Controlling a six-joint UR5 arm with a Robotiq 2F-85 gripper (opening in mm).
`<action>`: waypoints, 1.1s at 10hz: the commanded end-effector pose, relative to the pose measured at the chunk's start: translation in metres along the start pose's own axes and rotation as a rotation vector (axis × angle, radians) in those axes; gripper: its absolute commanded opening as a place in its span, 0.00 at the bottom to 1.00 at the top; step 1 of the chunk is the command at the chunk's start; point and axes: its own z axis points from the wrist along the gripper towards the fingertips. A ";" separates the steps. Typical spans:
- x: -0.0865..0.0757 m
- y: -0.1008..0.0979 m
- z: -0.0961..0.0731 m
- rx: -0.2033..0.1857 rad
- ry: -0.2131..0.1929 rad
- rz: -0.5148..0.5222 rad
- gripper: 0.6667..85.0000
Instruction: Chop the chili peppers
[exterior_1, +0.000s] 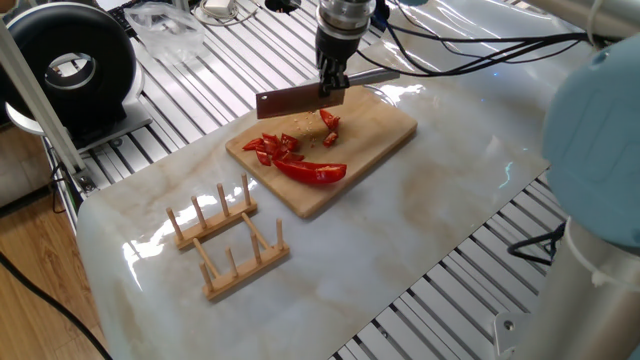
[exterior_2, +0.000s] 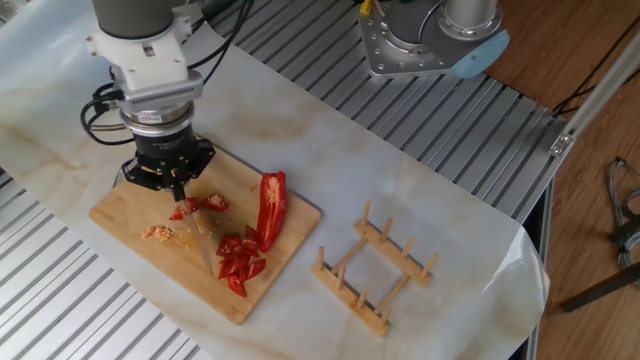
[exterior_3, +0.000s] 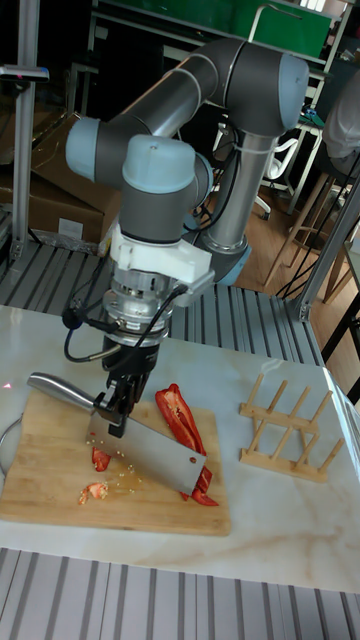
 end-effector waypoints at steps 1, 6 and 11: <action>0.012 -0.004 0.008 -0.026 -0.002 0.045 0.01; 0.009 0.016 0.011 -0.103 -0.035 0.057 0.01; 0.013 0.008 0.011 -0.065 -0.028 0.030 0.01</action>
